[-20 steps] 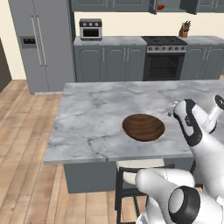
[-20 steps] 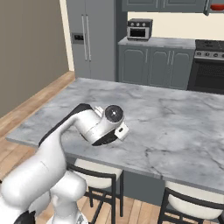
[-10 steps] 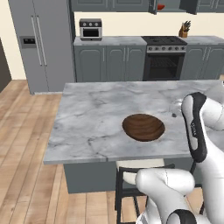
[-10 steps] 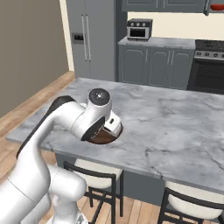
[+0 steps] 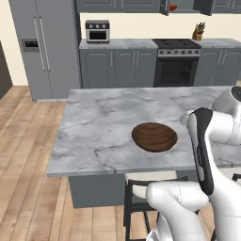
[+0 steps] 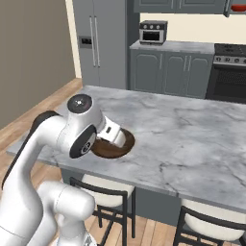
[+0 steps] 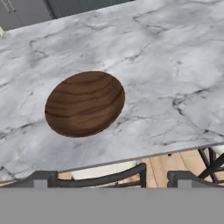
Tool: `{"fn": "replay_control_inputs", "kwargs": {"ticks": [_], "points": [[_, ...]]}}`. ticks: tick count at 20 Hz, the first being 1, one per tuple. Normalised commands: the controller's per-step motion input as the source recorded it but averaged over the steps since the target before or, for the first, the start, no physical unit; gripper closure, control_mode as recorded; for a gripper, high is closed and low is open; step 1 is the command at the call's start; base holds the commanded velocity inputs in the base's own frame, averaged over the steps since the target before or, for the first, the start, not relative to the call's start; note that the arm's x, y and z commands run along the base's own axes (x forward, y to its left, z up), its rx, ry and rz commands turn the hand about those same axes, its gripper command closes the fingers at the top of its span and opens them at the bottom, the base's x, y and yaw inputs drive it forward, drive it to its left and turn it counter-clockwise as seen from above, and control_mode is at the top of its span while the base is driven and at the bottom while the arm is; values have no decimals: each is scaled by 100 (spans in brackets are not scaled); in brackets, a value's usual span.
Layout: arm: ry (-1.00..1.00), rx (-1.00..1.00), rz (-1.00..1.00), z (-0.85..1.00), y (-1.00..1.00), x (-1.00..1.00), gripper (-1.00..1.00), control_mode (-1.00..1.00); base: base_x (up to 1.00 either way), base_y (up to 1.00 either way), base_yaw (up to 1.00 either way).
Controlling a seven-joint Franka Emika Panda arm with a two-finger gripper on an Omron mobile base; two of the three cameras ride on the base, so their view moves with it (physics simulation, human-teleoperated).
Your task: Pick up the bowls from the cabinet and place each bowl in front of a stool on the dining counter.
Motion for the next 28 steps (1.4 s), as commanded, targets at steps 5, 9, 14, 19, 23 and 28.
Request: {"fn": "replay_control_inputs", "kwargs": {"ticks": [5,9,14,19,23,28], "points": [[0,0,0,0,0,0,-100,100,-60,-10,3],[0,0,0,0,0,0,-100,100,-56,-74,-13],[0,0,0,0,0,0,-100,100,-22,-100,-17],[0,0,0,0,0,0,-100,100,0,-100,-5],[0,0,0,0,0,0,-100,100,0,-100,-9],[0,0,0,0,0,0,-100,100,-2,-100,-15]]}}
